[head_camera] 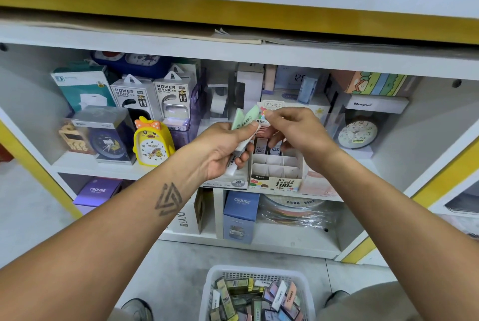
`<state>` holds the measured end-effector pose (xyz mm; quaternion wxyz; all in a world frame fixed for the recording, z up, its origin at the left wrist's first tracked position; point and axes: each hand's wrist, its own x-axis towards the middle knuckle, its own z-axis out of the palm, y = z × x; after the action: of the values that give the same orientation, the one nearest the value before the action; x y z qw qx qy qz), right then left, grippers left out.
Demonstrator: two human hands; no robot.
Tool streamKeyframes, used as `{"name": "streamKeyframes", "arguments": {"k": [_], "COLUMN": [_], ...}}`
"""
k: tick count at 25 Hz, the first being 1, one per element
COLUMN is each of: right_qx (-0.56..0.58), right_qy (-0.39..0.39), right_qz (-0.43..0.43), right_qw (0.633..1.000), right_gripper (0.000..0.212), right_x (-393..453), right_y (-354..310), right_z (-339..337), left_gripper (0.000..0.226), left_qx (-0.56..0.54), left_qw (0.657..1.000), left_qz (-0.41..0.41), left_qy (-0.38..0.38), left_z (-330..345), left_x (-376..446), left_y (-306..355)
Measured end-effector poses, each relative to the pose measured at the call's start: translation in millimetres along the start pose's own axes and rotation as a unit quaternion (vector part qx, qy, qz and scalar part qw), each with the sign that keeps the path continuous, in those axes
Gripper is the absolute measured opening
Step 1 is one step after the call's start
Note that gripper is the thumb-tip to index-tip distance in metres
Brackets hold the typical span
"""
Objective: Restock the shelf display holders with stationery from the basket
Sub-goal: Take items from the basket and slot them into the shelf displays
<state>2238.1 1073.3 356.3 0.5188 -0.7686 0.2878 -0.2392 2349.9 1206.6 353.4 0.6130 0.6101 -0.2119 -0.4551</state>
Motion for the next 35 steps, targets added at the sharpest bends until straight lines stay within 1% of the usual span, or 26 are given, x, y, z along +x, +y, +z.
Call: {"name": "streamKeyframes", "arguments": {"k": [1,2,4,5,9,12,13,14,15,16,17,18,19,20,21,22,23,24,25,26,27,29,32,35], "right_qx": [0.057,0.095,0.146,0.161,0.179,0.168,0.144,0.086,-0.016,-0.141,-0.255,-0.329,-0.359,-0.36,-0.349,-0.324,-0.287,-0.223,-0.151,-0.094,-0.07,-0.087,-0.142,-0.213], "right_qy": [-0.029,-0.051,-0.07,-0.07,-0.047,-0.06,-0.072,-0.084,-0.092,-0.099,-0.096,-0.084,-0.075,-0.073,-0.076,-0.079,-0.074,-0.071,-0.074,-0.081,-0.088,-0.093,-0.081,-0.084], "right_qz": [0.019,0.028,0.036,0.039,0.031,0.018,0.001,-0.039,-0.102,-0.172,-0.234,-0.288,-0.328,-0.351,-0.347,-0.313,-0.253,-0.19,-0.137,-0.102,-0.085,-0.084,-0.105,-0.13], "right_qw": [0.998,0.994,0.986,0.984,0.982,0.984,0.987,0.992,0.99,0.97,0.933,0.895,0.87,0.861,0.867,0.889,0.921,0.954,0.976,0.987,0.99,0.988,0.981,0.965], "right_gripper": [0.023,0.021,0.01,0.008,0.015,0.018,0.02,0.023,0.027,0.031,0.033,0.03,0.022,0.013,0.005,0.003,0.011,0.018,0.024,0.026,0.022,0.012,0.013,0.018], "right_x": [-2,-5,-7,-6,-5,-4,-5,-6,-7,-8,-9,-10,-10,-10,-10,-9,-7,-6,-6,-6,-6,-4,2,6], "right_y": [-4,-6,-7,-7,-6,-5,-5,-5,-6,-6,-6,-7,-9,-11,-13,-14,-14,-15,-14,-14,-12,-7,0,7], "right_z": [2,4,5,4,0,0,1,3,5,10,16,23,30,36,41,44,44,44,44,45,48,60,77,89], "left_gripper": [0.023,0.025,0.029,0.032,0.031,0.025,0.024,0.023,0.022,0.021,0.02,0.02,0.02,0.021,0.023,0.025,0.026,0.027,0.027,0.027,0.027,0.027,0.026,0.023], "left_qx": [0.004,0.008,0.009,0.004,-0.028,-0.026,-0.022,-0.018,-0.015,-0.011,-0.007,-0.003,-0.002,-0.005,-0.01,-0.012,-0.012,-0.011,-0.01,-0.011,-0.01,0.005,0.035,0.046], "left_qw": [1.0,1.0,1.0,1.0,0.999,0.999,0.999,0.999,0.999,0.999,0.999,0.999,0.999,0.998,0.998,0.998,0.997,0.997,0.996,0.995,0.995,0.994,0.994,0.995], "left_qz": [0.004,0.007,0.007,0.005,-0.015,-0.024,-0.022,-0.019,-0.017,-0.014,-0.012,-0.01,-0.011,-0.014,-0.016,-0.017,-0.015,-0.013,-0.013,-0.014,-0.017,-0.024,-0.032,-0.03], "left_qy": [0.0,0.0,-0.004,-0.007,-0.002,0.013,0.021,0.03,0.038,0.043,0.046,0.049,0.053,0.056,0.06,0.064,0.071,0.08,0.089,0.096,0.1,0.104,0.101,0.086], "left_z": [2,3,4,4,-4,-11,-13,-15,-16,-18,-21,-24,-27,-31,-35,-39,-43,-49,-55,-62,-69,-82,-98,-114], "left_x": [0,-1,-2,-4,-7,-8,-9,-9,-9,-10,-10,-11,-11,-12,-13,-14,-15,-17,-18,-19,-21,-25,-31,-37], "left_y": [-1,-1,-2,-2,3,5,5,5,5,6,6,7,7,7,8,9,11,14,16,18,19,19,17,16]}}
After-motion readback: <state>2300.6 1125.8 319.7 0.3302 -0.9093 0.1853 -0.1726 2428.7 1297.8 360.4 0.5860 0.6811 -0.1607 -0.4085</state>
